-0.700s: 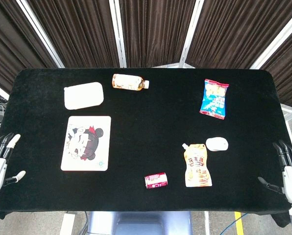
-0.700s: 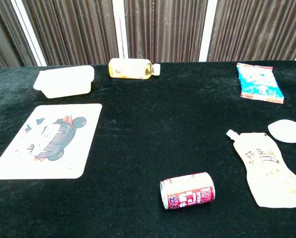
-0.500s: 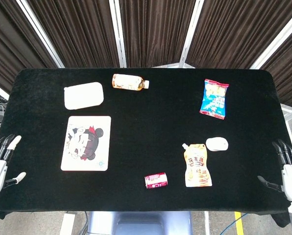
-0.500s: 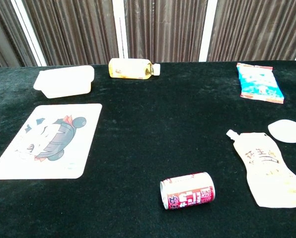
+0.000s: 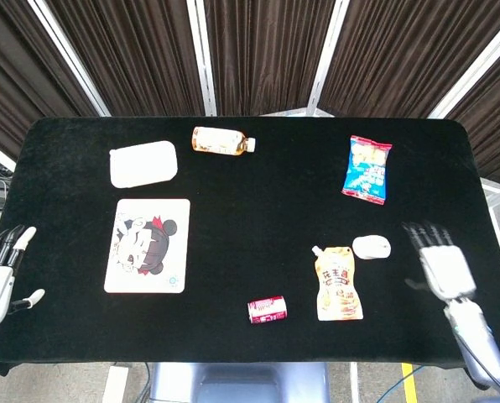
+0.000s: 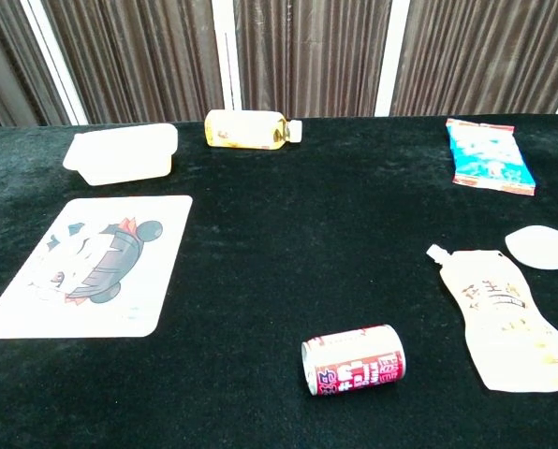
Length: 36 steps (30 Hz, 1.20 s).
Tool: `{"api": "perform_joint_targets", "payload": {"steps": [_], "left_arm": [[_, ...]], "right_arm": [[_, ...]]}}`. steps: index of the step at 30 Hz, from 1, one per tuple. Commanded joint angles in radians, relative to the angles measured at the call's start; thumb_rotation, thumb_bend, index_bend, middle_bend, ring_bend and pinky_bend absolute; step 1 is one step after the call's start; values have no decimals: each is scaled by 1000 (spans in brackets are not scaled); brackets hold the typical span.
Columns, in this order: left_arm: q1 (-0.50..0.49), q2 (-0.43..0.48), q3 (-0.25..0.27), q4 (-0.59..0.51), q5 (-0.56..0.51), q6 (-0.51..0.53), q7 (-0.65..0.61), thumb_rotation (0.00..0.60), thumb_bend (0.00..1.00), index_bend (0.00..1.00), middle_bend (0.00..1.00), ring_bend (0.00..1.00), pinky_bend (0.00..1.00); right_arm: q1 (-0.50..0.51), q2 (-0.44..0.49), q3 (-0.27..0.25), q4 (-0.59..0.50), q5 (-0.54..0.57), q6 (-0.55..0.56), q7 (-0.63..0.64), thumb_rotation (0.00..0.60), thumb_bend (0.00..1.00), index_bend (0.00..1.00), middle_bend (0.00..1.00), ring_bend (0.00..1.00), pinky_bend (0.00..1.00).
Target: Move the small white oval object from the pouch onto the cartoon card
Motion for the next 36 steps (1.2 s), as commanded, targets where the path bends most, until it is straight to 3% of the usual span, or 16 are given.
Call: {"api": "perform_joint_targets", "payload": {"steps": [1,10,21,27,36], "left_arm": [[-4,-5,-9,7,-19,-10,1,600,0,0,0,0,0],[-11,-14,-24,26,-65,-33,12,600,0,0,0,0,0],[-15,-21,-27,35,-79,-43,20,600,0,0,0,0,0],[-15,-22,-26,34,-78,-42,21,600,0,0,0,0,0],[-18,-17,-21,33,-71,-48,9,600,0,0,0,0,0]], "right_arm": [[109,-99,49,86,99,-140,-140,600,0,79,197,49,234],[174,-224,74,214,219,-226,-260,600,40,136,268,152,368],[198,-276,64,279,218,-253,-249,600,71,176,307,183,420],[208,-307,62,324,222,-260,-249,600,83,259,377,233,475],[228,-321,39,365,167,-267,-236,600,333,448,546,411,631]]}}
